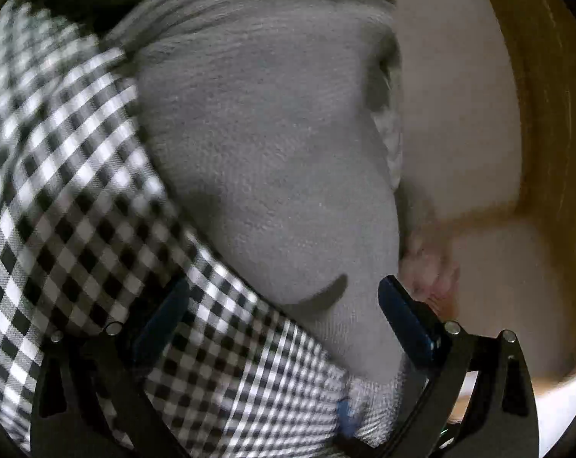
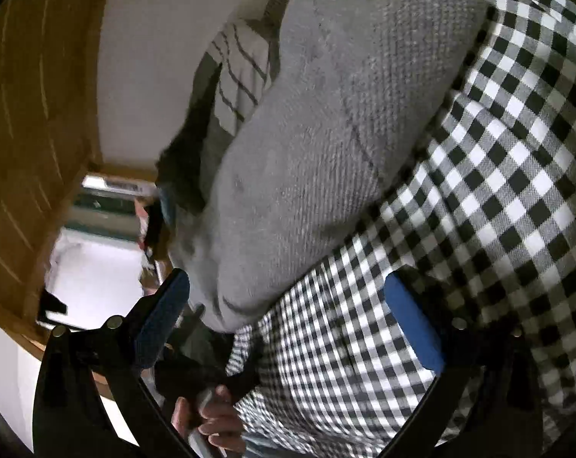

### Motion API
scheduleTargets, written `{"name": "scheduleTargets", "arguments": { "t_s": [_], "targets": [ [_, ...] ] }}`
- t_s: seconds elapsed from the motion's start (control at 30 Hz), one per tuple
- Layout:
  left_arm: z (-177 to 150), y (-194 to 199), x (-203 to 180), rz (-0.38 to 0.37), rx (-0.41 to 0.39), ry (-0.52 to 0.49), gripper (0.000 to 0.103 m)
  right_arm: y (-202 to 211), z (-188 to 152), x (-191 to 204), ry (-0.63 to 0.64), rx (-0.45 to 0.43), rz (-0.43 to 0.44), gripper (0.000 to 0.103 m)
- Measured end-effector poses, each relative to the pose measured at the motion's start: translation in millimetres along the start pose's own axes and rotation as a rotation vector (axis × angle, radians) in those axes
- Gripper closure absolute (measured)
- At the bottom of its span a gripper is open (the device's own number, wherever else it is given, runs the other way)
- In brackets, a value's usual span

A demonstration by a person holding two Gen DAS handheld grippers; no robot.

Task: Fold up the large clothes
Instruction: 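Grasp the cardigan edge with both grippers and lift it off the bed, then carry the held cardigan with both grippers toward the clothes stack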

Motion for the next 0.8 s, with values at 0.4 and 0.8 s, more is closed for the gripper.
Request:
{"name": "scheduleTargets", "arguments": {
  "t_s": [0.4,0.8],
  "targets": [
    [32.3,-21.2,-0.5,-0.002,-0.103,0.088,0.006,-24.7,39.0,-9.0,-0.235,-0.201,-0.110,0.002],
    [50.1,-29.5,-12.9,-0.075,-0.082,0.161,0.006,-43.2,69.7,-1.5,-0.217,-0.235,-0.069,0.056]
  ]
}}
Point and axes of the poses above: each gripper's, at about its wrist camera, not at the fingertips, and y roughly against the way its jaws point, x to its left, z to its top, the point moved 5 cm from there along -y, roughly the way its jaws point, and after that the axes turned 14 degrees about -x, right-handed, at the moved point
